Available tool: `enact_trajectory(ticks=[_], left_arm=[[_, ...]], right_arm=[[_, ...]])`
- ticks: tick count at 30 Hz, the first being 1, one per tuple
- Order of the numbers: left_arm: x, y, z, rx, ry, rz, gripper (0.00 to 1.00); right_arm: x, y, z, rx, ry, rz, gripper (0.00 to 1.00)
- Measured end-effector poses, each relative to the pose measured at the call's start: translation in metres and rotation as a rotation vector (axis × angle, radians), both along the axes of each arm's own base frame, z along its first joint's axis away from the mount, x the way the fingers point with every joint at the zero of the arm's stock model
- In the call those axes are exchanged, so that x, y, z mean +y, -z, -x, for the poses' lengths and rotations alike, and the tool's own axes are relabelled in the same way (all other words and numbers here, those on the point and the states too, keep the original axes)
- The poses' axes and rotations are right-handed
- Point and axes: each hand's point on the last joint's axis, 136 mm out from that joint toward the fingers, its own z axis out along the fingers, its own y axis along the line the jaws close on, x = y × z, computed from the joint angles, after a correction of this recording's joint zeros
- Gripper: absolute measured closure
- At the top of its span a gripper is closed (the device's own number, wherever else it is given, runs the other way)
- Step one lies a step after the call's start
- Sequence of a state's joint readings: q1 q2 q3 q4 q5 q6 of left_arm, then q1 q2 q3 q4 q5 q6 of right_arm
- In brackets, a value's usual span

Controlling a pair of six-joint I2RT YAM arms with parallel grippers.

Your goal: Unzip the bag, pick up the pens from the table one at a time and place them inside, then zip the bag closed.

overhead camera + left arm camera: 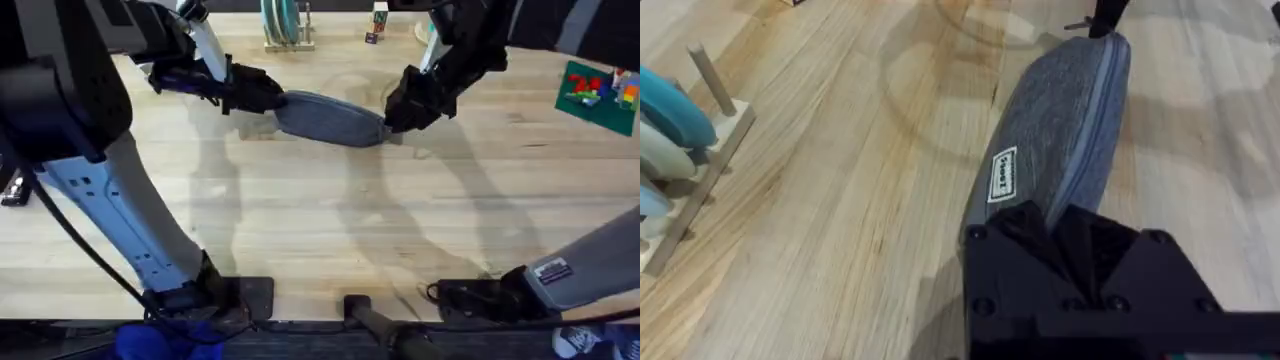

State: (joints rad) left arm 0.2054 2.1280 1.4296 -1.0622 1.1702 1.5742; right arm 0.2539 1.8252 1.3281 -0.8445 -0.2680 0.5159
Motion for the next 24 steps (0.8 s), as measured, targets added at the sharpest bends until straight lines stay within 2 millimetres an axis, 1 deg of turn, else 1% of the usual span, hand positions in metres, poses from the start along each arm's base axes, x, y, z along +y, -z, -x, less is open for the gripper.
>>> enact_trajectory(ticks=[10, 11, 12, 13, 16, 18, 19, 24], left_arm=[[0.000, 0.000, 0.000, 0.000, 0.000, 0.000, 0.960], [0.000, 0.000, 0.000, 0.000, 0.000, 0.000, 0.960], [0.000, 0.000, 0.000, 0.000, 0.000, -0.001, 0.960], [0.000, 0.000, 0.000, 0.000, 0.000, -0.001, 0.959], [0.001, 0.001, 0.000, -0.002, 0.000, -0.004, 0.959], [0.001, 0.001, 0.000, -0.002, 0.000, -0.004, 0.960], [0.001, 0.001, 0.000, -0.001, -0.001, -0.004, 0.960], [0.001, 0.001, 0.000, -0.001, -0.001, -0.004, 0.960]], right_arm=[[-0.001, -0.003, 0.000, -0.008, 0.001, 0.002, 0.966], [-0.001, -0.004, 0.000, -0.010, 0.001, 0.004, 0.951], [-0.002, -0.005, 0.001, -0.013, 0.001, 0.009, 0.883], [-0.005, -0.005, 0.002, -0.010, 0.002, 0.024, 0.753], [-0.019, 0.002, 0.009, 0.021, 0.013, 0.072, 0.300], [-0.026, 0.004, 0.010, 0.024, 0.018, 0.096, 0.049], [-0.028, 0.004, 0.009, 0.024, 0.022, 0.102, 0.017], [-0.030, 0.005, 0.010, 0.024, 0.021, 0.114, 0.005]])
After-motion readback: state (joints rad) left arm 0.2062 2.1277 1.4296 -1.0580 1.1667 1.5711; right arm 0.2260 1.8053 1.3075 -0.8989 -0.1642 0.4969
